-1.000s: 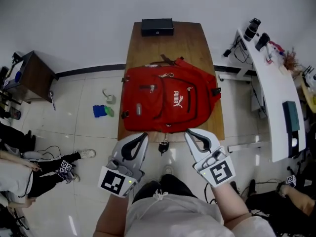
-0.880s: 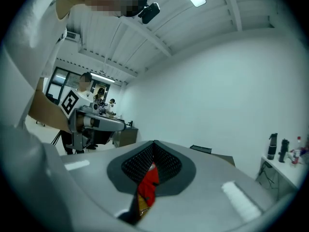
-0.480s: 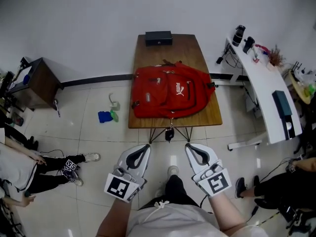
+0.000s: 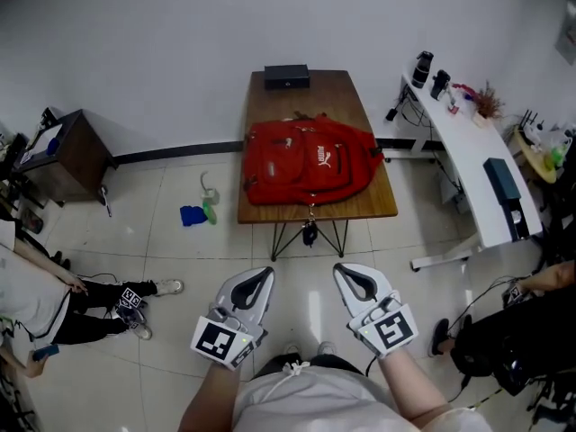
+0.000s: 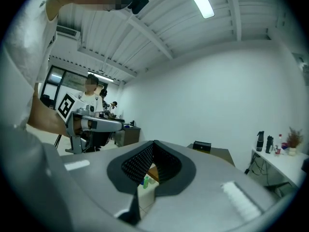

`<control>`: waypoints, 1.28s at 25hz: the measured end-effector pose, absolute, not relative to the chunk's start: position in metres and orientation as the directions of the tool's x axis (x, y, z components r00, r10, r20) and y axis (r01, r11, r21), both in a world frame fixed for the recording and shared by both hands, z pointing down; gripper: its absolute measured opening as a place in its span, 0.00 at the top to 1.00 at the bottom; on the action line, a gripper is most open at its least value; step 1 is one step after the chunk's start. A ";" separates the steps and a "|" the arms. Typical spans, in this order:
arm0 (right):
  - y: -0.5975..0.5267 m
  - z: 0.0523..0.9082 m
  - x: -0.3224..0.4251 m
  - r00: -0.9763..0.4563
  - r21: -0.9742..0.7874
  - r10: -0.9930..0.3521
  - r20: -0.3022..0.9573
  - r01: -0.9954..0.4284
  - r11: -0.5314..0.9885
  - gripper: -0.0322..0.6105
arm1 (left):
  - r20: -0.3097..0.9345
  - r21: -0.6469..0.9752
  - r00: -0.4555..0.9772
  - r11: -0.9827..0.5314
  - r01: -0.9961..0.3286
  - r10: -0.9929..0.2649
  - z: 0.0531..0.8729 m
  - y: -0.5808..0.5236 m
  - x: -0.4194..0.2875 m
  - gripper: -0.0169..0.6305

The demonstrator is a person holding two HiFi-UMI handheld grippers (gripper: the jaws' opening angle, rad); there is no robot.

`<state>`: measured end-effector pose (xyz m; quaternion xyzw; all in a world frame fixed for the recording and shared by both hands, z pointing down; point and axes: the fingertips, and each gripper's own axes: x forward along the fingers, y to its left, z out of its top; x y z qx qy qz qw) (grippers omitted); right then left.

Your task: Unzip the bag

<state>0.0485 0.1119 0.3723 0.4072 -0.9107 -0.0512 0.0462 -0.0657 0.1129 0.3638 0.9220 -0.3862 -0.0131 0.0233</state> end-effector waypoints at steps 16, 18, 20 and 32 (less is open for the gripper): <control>0.129 0.382 0.067 -0.665 0.142 -0.740 0.097 -0.727 0.672 0.94 | -0.008 0.012 0.730 -0.730 -0.683 -0.683 0.352 0.139 -0.030 0.96; 0.128 0.383 0.066 -0.667 0.137 -0.738 0.097 -0.726 0.674 0.94 | -0.010 0.013 0.725 -0.725 -0.689 -0.689 0.353 0.138 -0.032 0.96; 0.126 0.383 0.066 -0.667 0.126 -0.739 0.099 -0.728 0.674 0.94 | -0.009 0.011 0.720 -0.720 -0.693 -0.693 0.354 0.136 -0.031 0.96; 0.112 0.387 0.069 -0.652 0.123 -0.747 0.129 -0.737 0.665 0.94 | 0.025 0.015 0.715 -0.714 -0.699 -0.699 0.362 0.123 -0.030 0.96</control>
